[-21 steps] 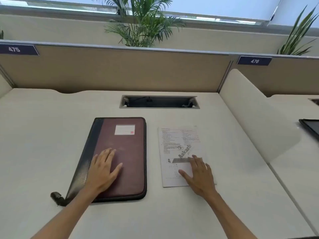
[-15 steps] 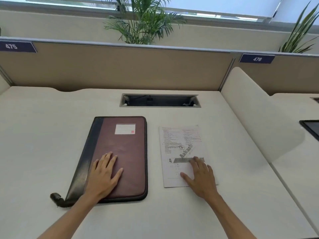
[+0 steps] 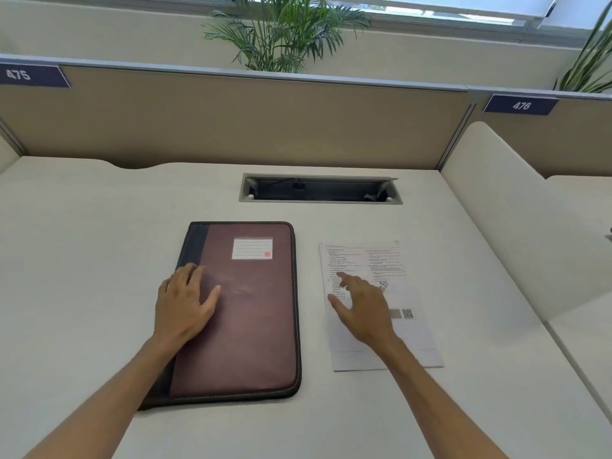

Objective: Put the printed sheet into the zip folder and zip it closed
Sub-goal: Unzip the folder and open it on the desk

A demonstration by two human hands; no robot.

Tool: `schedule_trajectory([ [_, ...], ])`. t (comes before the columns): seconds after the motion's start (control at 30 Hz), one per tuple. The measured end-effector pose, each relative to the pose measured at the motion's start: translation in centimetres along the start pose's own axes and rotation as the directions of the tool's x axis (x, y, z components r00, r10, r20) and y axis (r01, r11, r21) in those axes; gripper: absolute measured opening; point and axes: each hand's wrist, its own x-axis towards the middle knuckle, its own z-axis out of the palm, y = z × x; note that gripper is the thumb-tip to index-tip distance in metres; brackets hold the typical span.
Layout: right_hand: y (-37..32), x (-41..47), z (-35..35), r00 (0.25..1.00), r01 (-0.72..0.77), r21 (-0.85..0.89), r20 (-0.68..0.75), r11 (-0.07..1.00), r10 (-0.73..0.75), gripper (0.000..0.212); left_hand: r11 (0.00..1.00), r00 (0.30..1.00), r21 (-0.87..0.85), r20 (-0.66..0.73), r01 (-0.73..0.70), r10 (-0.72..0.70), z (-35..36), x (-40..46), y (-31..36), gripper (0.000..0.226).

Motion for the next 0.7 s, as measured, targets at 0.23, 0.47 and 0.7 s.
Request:
schedule_trajectory([
  [0.23, -3.6, 4.3, 2.0, 0.996, 0.047, 0.078, 0.075, 0.996, -0.052, 0.044, 0.987, 0.986, -0.005, -0.011, 0.163, -0.163, 0.1, 3.9, -2.5, 0.054],
  [0.47, -6.7, 7.9, 4.0, 0.975, 0.131, 0.045, 0.172, 0.990, -0.137, 0.047, 0.968, 0.969, -0.053, 0.026, 0.245, -0.244, 0.9, 6.9, -3.8, 0.063],
  [0.7, -9.6, 11.8, 6.3, 0.952, 0.208, 0.001, 0.230, 0.978, -0.203, 0.046, 0.948, 0.956, -0.140, 0.095, 0.287, -0.276, 2.0, 9.4, -4.6, 0.068],
])
